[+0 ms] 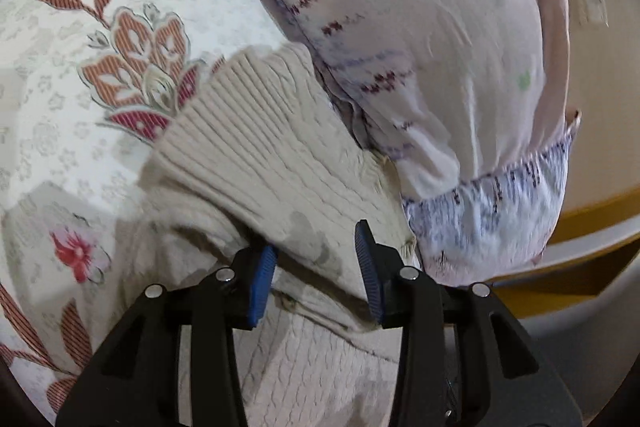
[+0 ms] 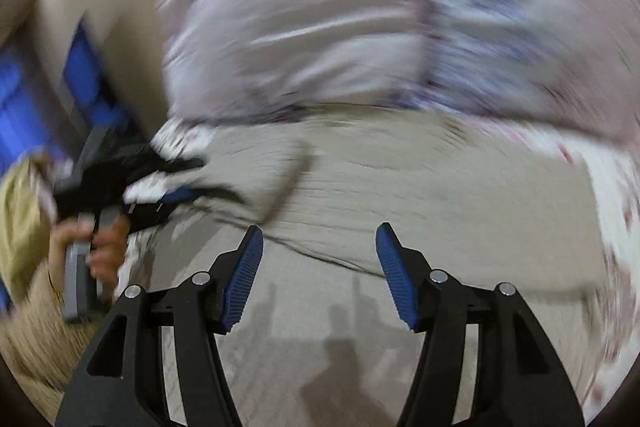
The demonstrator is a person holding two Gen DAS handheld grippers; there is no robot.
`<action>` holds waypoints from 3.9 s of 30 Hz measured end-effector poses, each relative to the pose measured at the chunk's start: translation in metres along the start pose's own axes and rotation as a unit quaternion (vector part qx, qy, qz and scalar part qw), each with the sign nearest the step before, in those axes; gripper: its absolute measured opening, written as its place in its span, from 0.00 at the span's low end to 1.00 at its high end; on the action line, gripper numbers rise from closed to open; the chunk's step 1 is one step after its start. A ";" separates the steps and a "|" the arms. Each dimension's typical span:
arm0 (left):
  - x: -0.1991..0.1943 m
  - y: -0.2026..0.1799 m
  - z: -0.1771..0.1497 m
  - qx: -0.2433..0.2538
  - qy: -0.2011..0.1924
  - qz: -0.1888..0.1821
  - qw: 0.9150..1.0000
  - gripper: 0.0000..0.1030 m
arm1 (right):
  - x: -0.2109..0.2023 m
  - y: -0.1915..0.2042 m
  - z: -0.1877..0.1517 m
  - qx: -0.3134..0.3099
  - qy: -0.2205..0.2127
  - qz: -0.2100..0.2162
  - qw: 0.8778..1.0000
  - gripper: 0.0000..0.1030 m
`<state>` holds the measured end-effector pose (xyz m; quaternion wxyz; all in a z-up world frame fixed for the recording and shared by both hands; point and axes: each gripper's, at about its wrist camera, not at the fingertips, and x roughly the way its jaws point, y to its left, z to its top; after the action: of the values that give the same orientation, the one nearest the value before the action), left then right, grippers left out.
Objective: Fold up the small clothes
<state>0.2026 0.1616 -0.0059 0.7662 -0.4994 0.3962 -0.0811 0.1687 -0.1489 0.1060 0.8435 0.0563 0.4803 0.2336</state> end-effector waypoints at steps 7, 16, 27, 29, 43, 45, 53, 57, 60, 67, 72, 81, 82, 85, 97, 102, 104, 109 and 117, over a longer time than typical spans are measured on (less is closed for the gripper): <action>0.001 -0.027 0.012 0.035 -0.026 -0.002 0.999 0.08 | 0.012 0.021 0.001 -0.033 0.007 0.024 0.999 0.59; 0.069 -0.154 -0.091 0.304 0.174 -0.118 0.929 0.45 | -0.028 -0.083 -0.027 0.130 -0.005 -0.073 0.989 0.59; -0.010 -0.067 -0.037 0.312 0.038 0.072 0.947 0.68 | -0.018 -0.158 -0.028 0.272 0.004 -0.044 0.961 0.44; -0.022 -0.053 -0.030 0.311 0.019 0.107 0.944 0.68 | -0.005 -0.165 -0.030 0.290 0.020 -0.038 0.956 0.39; -0.044 -0.027 -0.027 0.317 0.006 0.160 0.935 0.68 | -0.016 -0.137 -0.018 0.257 -0.005 -0.046 0.965 0.09; -0.048 -0.024 -0.028 0.317 0.006 0.160 0.935 0.68 | -0.036 -0.124 -0.017 0.242 -0.031 -0.048 0.969 0.09; -0.066 -0.008 -0.042 0.315 0.022 0.141 0.938 0.68 | -0.017 -0.144 -0.049 0.271 0.031 -0.101 0.957 0.09; -0.074 -0.001 -0.053 0.316 0.031 0.132 0.939 0.68 | -0.016 -0.141 -0.047 0.258 0.036 -0.107 0.960 0.11; -0.082 0.005 -0.062 0.312 0.037 0.125 0.941 0.68 | -0.028 -0.142 -0.050 0.270 0.038 -0.096 0.957 0.33; -0.103 0.026 -0.084 0.281 0.056 0.093 0.953 0.68 | -0.091 -0.145 -0.076 0.282 0.014 -0.082 0.956 0.53; -0.121 0.038 -0.103 0.261 0.060 0.060 0.962 0.66 | -0.132 -0.156 -0.116 0.311 0.026 -0.102 0.945 0.53; -0.137 0.057 -0.141 0.218 0.088 -0.013 0.972 0.45 | -0.152 -0.152 -0.176 0.355 0.046 -0.015 0.934 0.33; -0.139 0.060 -0.144 0.213 0.090 -0.020 0.973 0.44 | -0.154 -0.150 -0.180 0.359 0.044 -0.001 0.932 0.32; -0.144 0.068 -0.155 0.195 0.102 -0.046 0.974 0.41 | -0.157 -0.142 -0.194 0.370 0.047 0.046 0.927 0.27; -0.139 0.074 -0.187 0.209 0.158 -0.035 0.964 0.23 | -0.162 -0.101 -0.210 0.319 0.072 0.090 0.941 0.16; -0.141 0.058 -0.184 0.232 0.148 -0.037 0.961 0.07 | -0.170 -0.091 -0.194 0.284 0.033 0.067 0.956 0.08; -0.147 0.047 -0.178 0.247 0.127 -0.038 0.960 0.06 | -0.177 -0.088 -0.182 0.267 0.005 0.053 0.962 0.08; -0.159 0.023 -0.157 0.281 0.073 -0.024 0.957 0.06 | -0.196 -0.081 -0.157 0.219 -0.060 0.005 0.974 0.08; -0.159 -0.009 -0.120 0.291 0.009 -0.001 0.957 0.06 | -0.207 -0.078 -0.137 0.167 -0.125 -0.046 0.977 0.08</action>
<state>0.0155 0.1552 0.0627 0.8747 -0.2543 0.3621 -0.1978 -0.0082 -0.3288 0.1706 0.8855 0.2025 0.4056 0.1023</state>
